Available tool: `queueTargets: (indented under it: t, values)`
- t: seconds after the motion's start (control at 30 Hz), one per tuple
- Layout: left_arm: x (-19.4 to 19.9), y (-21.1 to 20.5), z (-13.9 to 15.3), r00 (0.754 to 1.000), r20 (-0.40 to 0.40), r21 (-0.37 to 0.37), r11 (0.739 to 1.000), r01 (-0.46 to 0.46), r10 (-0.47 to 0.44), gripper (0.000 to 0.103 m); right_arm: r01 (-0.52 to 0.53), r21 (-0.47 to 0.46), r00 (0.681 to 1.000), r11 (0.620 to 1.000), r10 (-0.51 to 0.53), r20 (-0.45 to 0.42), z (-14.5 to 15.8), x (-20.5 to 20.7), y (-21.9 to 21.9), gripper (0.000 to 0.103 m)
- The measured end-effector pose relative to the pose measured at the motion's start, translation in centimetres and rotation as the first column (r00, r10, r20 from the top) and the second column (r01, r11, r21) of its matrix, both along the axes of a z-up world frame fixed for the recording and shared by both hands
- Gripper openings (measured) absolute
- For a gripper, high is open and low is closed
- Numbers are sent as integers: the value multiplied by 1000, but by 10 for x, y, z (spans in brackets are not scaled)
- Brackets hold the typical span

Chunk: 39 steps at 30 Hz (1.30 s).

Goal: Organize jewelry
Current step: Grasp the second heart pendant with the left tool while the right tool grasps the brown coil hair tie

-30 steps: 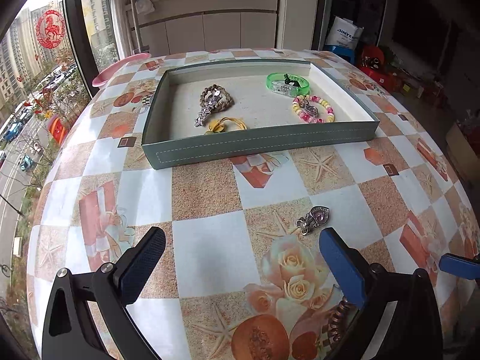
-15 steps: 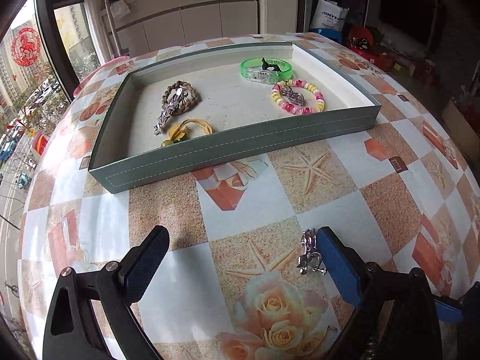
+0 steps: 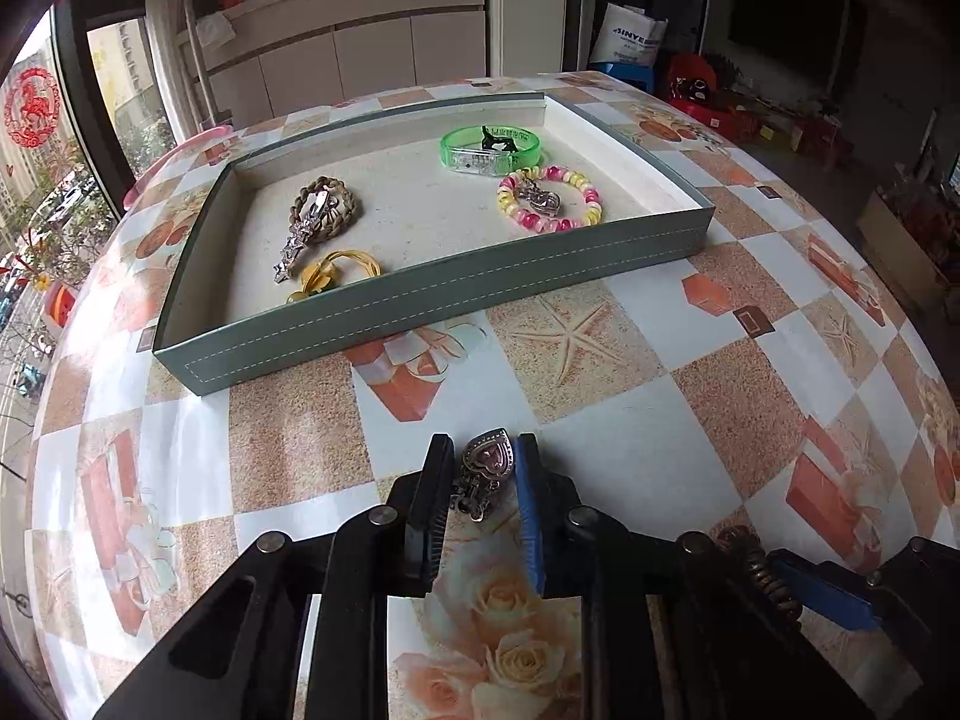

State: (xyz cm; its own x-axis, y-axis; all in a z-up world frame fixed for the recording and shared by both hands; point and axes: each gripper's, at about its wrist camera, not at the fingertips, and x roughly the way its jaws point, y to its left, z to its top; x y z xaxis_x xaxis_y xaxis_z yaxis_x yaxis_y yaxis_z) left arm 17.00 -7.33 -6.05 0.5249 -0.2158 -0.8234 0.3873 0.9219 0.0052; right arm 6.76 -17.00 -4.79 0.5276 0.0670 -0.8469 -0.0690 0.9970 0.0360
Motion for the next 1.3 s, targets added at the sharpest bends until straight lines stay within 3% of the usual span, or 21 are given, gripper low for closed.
queueTargets:
  t: [0.07, 0.13, 0.47, 0.9, 1.3]
  values:
    - [-5, 1, 0, 1000, 3, -1, 1000, -7, 7, 31, 7, 7, 1000, 1000, -7, -1, 0, 1, -5, 29]
    - [-10, 6, 1, 1000, 1, -15, 1000, -23, 23, 31, 8, 34, 1000, 999, -7, -7, 1, 2, -12, 25]
    - [-32, 38, 14, 993, 2, -105, 988, -115, 115, 31, 36, 156, 999, 987, -32, -33, 2, 4, -46, 24]
    - [-33, 56, 36, 979, 17, -126, 972, -198, 202, 31, 50, 236, 999, 970, -49, -10, 35, 12, -64, 24]
    - [-26, 57, 55, 977, 51, -128, 972, -199, 207, 31, 30, 248, 999, 968, -36, 19, 57, 35, -71, 24]
